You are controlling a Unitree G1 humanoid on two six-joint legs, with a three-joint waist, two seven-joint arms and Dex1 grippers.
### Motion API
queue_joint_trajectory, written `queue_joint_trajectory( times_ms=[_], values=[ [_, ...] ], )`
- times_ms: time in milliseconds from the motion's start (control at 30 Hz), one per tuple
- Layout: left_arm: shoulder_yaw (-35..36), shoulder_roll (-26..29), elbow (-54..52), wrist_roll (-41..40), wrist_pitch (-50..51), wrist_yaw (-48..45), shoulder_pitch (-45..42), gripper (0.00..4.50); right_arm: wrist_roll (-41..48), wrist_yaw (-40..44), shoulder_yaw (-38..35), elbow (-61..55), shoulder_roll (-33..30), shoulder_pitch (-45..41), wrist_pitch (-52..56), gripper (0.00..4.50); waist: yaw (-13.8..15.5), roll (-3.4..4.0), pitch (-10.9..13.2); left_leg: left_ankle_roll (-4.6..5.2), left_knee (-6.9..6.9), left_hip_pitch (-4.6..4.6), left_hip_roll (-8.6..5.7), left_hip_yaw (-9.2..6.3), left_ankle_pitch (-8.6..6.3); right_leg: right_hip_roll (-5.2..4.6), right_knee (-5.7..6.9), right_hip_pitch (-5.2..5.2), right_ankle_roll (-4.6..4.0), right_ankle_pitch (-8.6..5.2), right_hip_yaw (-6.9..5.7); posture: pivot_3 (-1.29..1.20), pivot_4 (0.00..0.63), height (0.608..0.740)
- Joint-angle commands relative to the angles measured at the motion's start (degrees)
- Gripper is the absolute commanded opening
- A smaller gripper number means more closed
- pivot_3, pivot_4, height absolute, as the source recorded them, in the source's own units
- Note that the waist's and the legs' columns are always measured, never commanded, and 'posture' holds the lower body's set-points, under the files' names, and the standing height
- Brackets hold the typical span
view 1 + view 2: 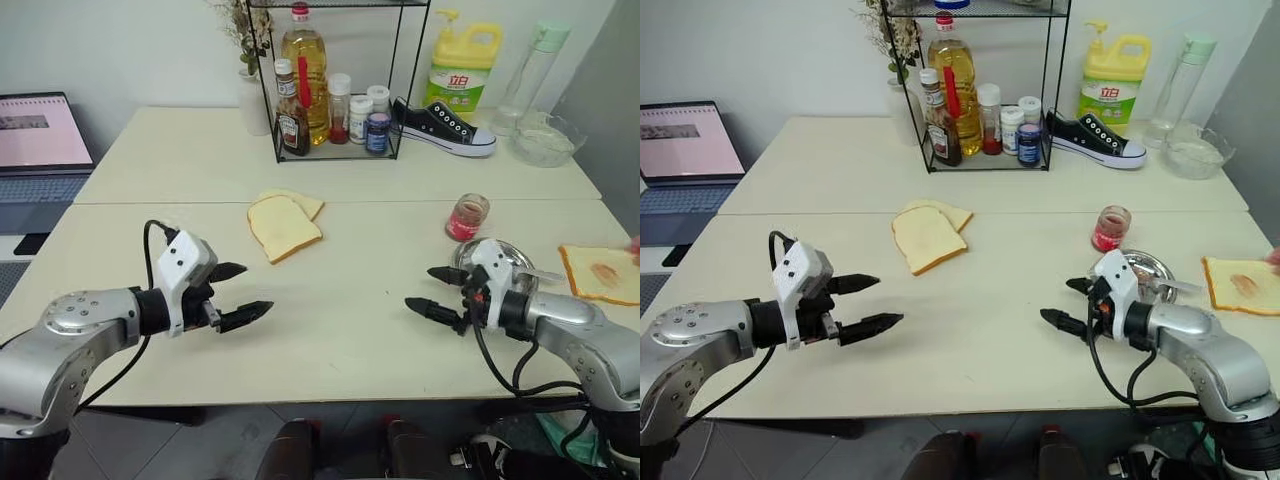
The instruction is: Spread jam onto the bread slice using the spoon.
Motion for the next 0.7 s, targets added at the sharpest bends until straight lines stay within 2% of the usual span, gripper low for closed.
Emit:
queue_joint_trajectory(
  times_ms=[33, 300, 433, 533, 700],
  values=[
    [-0.95, 0.1, 1.95, 1.74, -2.87, -1.72, -1.49, 4.5, 0.92, 0.21, -2.17, -2.12, -0.44, -0.26, -0.01, 4.47, -0.02, -0.01, 0.01, 0.0, 0.0, 0.0, 0.0, 0.02, 0.0, 0.0, 0.0, 0.0, 0.0, 0.0, 0.0, 0.0, 0.15, 0.74],
    [0.01, -0.06, 1.9, -0.07, -0.89, -1.8, -1.56, 4.5, 0.64, -0.45, -2.82, -2.49, -0.26, -0.06, 0.11, 4.47, -0.04, -0.03, 0.02, 0.0, 0.02, -0.01, -0.02, 0.01, 0.0, -0.01, 0.0, 0.01, 0.0, 0.0, 0.01, 0.0, 0.15, 0.74],
    [3.39, -0.27, 4.86, -0.16, 0.1, 0.56, -2.29, 4.5, 2.35, -1.2, -2.94, -4.7, 0.94, -1.19, 1.6, 4.47, -0.05, -0.03, 0.02, 0.0, 0.02, -0.01, 0.0, 0.0, 0.0, -0.03, 0.0, 0.0, 0.0, 0.0, 0.02, 0.0, 0.15, 0.74],
    [7.15, -3.45, 8.55, -1.11, 1.64, 5.87, -4.3, 4.5, 3.21, -0.25, -1.41, -6.48, 1.6, -3.29, 1.61, 4.47, -0.04, -0.02, 0.02, 0.0, 0.02, -0.01, 0.0, -0.01, 0.0, -0.02, 0.02, -0.01, 0.0, 0.0, -0.02, 0.0, 0.15, 0.74],
    [7.82, -10.76, 17.93, 0.35, 1.8, 13.21, -9.61, 4.5, 1.44, 1.55, 3.53, -4.65, 2.35, -8.02, 0.33, 4.47, 0.05, -0.08, 0.0, 0.0, 0.07, 0.0, -0.04, -0.03, 0.0, 0.02, 0.03, 0.01, 0.01, 0.0, -0.11, 0.0, 0.15, 0.74]
  ],
)
